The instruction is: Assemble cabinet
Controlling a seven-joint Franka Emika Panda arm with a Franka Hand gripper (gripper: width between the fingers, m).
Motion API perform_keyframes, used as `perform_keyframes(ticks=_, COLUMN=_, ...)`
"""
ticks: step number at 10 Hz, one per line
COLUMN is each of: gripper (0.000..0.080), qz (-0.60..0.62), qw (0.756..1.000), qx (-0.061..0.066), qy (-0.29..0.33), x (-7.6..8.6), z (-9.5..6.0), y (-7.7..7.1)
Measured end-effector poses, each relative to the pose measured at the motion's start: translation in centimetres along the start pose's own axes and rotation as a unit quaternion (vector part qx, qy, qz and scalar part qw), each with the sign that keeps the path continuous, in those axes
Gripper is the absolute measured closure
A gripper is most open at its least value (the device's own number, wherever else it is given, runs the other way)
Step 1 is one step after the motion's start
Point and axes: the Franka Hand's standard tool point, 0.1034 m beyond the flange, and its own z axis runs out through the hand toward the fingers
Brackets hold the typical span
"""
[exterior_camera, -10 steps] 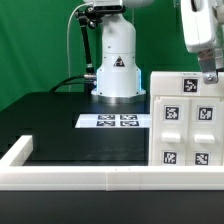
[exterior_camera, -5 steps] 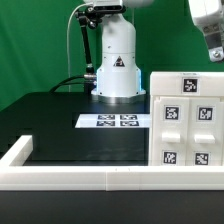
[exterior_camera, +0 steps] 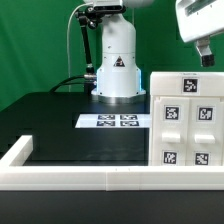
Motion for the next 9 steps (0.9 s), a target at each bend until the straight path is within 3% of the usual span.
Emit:
perform_keyframes(ticks=3, gripper=0.0003, qz=-0.164, qw=0.986, qx=-0.018, qy=-0.006, x=-0.56, z=-0.15, y=-0.41)
perform_keyframes(ticks=6, gripper=0.0003, qz=-0.259, qw=0.966, qx=-0.018, qy=-0.007, x=-0.47, z=-0.07, y=-0.33)
perform_keyframes(ticks=7, gripper=0.0003, qz=-0.303, qw=0.953, qx=-0.018, qy=-0.007, x=-0.46, z=-0.07, y=-0.33)
perform_keyframes(ticks=9, gripper=0.0003, qz=-0.466, qw=0.885, qx=-0.025, qy=-0.003, x=-0.02, z=-0.14, y=-0.26)
